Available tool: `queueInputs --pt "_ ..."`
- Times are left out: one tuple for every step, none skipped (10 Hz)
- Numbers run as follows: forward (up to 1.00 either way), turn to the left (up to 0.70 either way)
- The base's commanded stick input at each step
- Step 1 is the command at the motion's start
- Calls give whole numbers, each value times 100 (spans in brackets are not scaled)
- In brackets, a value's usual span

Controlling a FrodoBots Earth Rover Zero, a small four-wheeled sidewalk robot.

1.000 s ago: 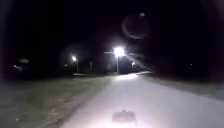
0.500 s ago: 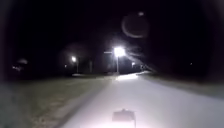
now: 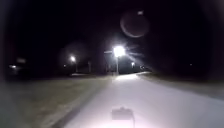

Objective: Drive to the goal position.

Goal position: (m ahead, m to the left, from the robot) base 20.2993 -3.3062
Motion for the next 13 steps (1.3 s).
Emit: queueInputs --pt "70 0" --pt "70 0" --pt "70 0" --pt "70 0" --pt "70 0" --pt "70 0" --pt "70 0" --pt "70 0" --pt "70 0" --pt "70 0" --pt "70 -12" --pt "70 -14" --pt "70 -14"
